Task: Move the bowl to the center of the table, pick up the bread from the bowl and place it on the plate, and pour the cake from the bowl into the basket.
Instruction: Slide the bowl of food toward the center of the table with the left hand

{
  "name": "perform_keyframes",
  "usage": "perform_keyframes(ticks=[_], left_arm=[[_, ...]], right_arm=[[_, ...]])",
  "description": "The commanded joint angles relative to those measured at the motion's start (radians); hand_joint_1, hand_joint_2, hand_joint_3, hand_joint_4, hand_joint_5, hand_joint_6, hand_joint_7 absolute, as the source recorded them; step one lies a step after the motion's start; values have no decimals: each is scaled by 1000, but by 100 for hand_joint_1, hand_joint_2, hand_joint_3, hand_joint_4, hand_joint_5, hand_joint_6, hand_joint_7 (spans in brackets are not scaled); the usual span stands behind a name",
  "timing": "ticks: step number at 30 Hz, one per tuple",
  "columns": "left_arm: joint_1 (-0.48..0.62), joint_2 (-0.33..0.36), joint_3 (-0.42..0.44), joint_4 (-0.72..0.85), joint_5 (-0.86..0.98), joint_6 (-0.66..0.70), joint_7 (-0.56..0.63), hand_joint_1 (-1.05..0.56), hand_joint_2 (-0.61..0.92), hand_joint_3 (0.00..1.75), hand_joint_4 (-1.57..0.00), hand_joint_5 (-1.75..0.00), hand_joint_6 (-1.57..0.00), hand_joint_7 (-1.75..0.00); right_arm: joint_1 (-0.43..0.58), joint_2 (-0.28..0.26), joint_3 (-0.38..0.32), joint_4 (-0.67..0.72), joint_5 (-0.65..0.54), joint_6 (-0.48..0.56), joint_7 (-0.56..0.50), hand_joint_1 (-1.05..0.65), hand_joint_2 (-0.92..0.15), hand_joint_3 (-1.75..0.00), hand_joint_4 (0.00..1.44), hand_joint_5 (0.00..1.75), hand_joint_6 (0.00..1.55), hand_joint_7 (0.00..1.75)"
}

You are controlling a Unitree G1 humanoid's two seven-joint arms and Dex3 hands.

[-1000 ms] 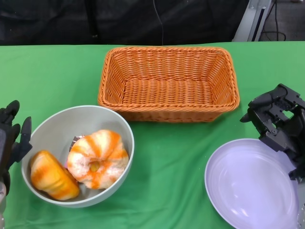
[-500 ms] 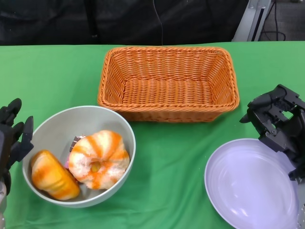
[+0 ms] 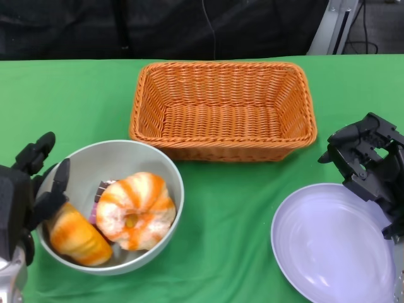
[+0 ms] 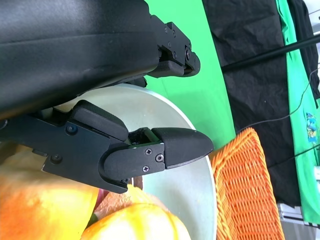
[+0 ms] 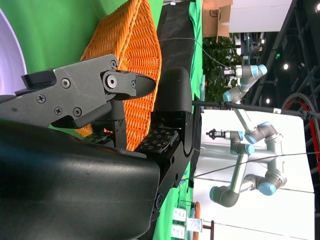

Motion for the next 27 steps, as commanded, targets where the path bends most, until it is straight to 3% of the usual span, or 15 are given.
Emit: perform_keyframes(ticks=[1, 27], left_arm=[[36, -15, -7, -77, -13, 59, -5, -80, 92, 70, -27, -1, -21, -1], [76, -48, -13, -174, -34, 61, -26, -78, 92, 70, -25, 0, -20, 0]], right_arm=[[7, -15, -3, -9, 11, 7, -1, -15, -87, -42, 79, 145, 75, 106], [7, -14, -2, 5, 0, -13, -4, -15, -86, -42, 78, 145, 74, 108]])
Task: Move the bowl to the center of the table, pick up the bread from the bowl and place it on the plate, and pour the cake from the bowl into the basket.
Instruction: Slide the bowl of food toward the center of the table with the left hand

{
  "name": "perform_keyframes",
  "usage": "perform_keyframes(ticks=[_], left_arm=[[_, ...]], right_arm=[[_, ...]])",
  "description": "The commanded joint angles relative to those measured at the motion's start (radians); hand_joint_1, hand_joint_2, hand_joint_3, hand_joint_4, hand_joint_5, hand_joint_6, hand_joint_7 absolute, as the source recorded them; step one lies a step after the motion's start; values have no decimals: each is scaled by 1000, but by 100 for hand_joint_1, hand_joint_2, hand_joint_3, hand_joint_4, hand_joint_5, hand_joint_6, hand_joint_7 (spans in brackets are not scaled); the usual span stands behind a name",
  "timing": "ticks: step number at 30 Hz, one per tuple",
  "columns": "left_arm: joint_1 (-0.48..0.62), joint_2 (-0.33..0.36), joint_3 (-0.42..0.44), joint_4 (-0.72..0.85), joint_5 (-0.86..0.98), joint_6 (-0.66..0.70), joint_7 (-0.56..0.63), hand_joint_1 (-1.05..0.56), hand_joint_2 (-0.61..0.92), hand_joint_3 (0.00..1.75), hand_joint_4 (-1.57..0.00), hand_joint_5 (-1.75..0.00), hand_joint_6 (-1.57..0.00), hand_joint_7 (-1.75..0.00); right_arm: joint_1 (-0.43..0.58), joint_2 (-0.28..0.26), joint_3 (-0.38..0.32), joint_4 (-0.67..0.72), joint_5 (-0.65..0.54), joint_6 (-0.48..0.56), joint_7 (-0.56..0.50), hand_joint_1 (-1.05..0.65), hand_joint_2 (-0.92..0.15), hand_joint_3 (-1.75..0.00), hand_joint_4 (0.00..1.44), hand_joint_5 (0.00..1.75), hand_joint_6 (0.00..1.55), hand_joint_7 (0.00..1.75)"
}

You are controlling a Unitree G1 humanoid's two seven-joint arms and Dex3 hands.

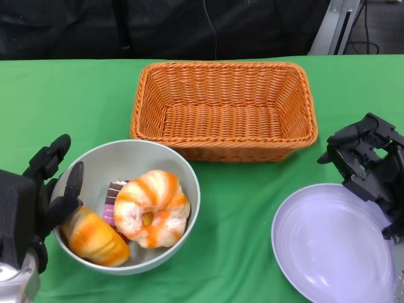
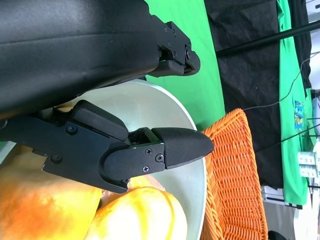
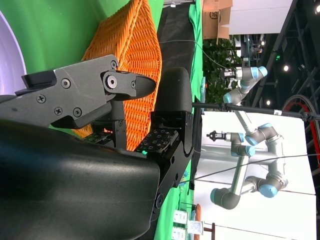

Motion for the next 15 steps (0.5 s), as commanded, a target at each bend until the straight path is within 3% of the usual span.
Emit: perform_keyframes(ticks=[1, 15], left_arm=[[13, -5, -7, -33, -1, 8, -3, -78, 92, 70, -25, 0, -20, 0], [29, -47, -52, -92, 5, 99, -6, -80, 92, 66, -20, 0, -14, 0]], right_arm=[[7, -13, -2, 7, 0, -23, -6, -15, -86, -42, 78, 145, 74, 108], [11, -12, 1, 0, 3, -14, -3, -14, -87, -43, 79, 146, 74, 109]])
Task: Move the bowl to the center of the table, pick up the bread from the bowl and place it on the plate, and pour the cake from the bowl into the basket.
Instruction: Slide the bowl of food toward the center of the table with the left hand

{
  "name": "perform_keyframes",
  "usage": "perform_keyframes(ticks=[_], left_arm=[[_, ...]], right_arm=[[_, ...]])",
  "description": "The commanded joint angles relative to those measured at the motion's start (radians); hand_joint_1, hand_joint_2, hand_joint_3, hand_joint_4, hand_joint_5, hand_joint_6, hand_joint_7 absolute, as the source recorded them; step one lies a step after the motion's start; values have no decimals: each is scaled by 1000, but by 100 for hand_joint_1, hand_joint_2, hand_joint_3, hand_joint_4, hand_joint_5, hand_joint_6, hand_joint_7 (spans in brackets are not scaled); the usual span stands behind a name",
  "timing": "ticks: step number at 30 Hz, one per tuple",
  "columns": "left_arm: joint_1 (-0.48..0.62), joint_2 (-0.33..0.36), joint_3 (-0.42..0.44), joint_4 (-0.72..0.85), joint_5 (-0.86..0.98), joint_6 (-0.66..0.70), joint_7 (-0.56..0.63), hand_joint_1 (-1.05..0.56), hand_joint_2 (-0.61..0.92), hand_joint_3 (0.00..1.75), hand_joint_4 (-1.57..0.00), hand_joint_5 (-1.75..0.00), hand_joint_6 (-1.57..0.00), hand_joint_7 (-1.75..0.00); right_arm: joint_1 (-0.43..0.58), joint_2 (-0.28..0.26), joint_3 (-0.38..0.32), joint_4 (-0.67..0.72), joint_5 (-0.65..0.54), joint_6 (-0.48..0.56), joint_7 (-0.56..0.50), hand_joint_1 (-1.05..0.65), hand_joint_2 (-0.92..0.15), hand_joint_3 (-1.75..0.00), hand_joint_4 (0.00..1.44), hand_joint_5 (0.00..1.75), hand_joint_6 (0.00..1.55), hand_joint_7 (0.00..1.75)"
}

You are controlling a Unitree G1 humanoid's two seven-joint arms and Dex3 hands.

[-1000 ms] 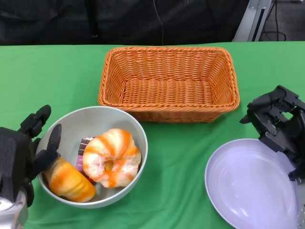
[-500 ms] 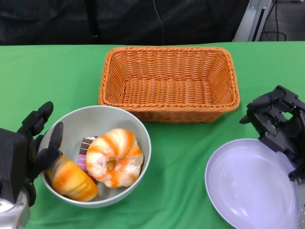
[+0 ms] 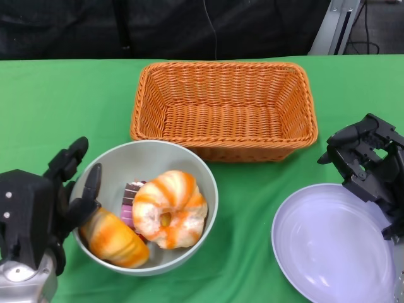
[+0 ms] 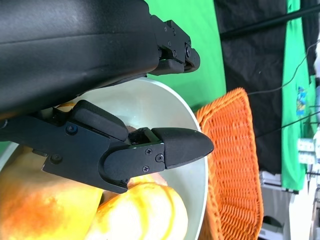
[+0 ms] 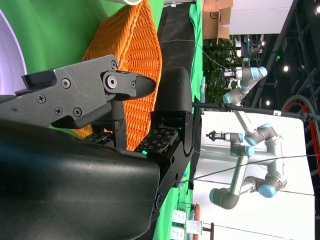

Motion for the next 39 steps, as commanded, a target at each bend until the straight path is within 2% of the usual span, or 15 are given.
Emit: perform_keyframes(ticks=[1, 8, 23, 39], left_arm=[[13, -2, -18, -28, 7, 28, -5, -80, 92, 67, -20, 0, -14, 0], [25, -22, -39, -71, -5, 93, -12, -81, 92, 65, -21, -1, -15, 0], [33, -53, -83, -74, 1, 63, -30, -79, 92, 64, -20, 0, -15, -1], [32, -84, -106, -107, -10, 99, -35, -80, 92, 64, -18, -1, -15, -1]], right_arm=[[10, -13, 1, -2, 2, -8, -4, -14, -87, -43, 79, 146, 73, 109], [11, -6, 0, -10, 10, 3, -5, -14, -87, -43, 79, 146, 74, 108], [11, -3, 0, -2, 12, -2, -3, -15, -88, -42, 79, 145, 74, 108], [14, -4, 3, 1, 1, -16, -9, -15, -86, -42, 79, 146, 73, 111]])
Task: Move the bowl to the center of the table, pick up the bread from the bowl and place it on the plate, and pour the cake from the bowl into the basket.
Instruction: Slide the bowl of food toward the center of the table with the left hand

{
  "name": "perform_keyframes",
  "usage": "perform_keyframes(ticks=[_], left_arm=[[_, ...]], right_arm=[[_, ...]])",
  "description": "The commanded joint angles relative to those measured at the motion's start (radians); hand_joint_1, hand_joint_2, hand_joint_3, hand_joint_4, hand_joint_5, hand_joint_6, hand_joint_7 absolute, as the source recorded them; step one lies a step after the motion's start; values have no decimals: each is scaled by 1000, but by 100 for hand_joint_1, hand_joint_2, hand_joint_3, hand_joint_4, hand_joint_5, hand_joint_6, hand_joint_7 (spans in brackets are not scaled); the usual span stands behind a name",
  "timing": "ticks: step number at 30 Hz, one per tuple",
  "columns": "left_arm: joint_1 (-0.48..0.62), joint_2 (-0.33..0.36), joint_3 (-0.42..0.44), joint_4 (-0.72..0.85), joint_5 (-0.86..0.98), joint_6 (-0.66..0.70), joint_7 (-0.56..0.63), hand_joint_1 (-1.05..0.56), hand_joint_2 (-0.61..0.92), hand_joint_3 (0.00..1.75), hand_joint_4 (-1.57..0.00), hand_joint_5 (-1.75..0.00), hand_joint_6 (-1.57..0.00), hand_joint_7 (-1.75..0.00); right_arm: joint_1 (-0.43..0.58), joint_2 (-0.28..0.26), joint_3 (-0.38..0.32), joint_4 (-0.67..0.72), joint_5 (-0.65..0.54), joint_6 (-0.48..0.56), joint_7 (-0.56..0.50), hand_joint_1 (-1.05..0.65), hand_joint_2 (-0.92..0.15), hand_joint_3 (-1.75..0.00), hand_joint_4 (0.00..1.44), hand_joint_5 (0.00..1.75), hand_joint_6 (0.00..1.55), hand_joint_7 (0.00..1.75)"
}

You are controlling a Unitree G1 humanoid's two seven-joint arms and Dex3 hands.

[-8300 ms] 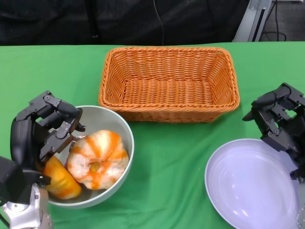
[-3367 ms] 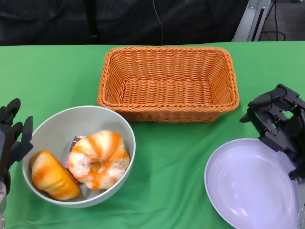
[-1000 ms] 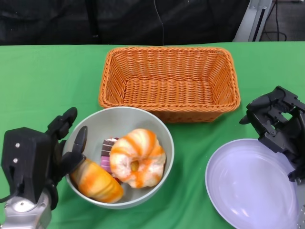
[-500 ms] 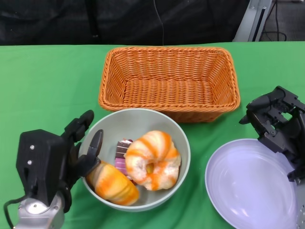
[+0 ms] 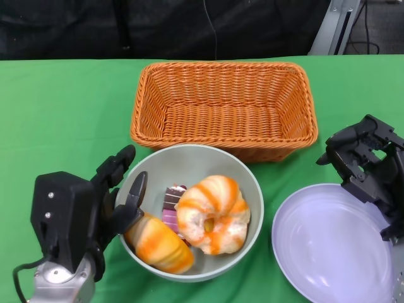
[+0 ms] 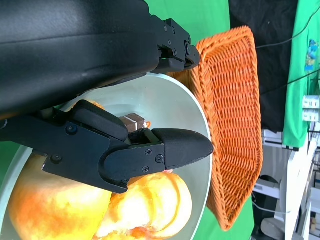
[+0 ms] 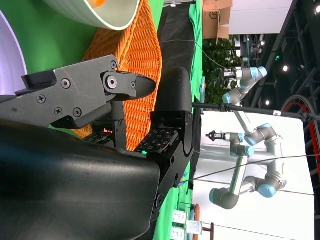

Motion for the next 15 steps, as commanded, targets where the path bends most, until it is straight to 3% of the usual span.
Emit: perform_keyframes(ticks=[1, 15], left_arm=[[8, 4, -8, -20, -1, 11, -12, -80, 92, 64, -18, -1, -15, -1], [-18, 2, -43, -17, 13, 18, -14, -81, 92, 65, -20, -1, -17, 0]], right_arm=[[13, -8, 1, -8, 5, -1, -5, -15, -86, -42, 78, 146, 73, 111], [15, -12, 5, -16, 12, 15, 0, -14, -87, -43, 77, 147, 72, 111]])
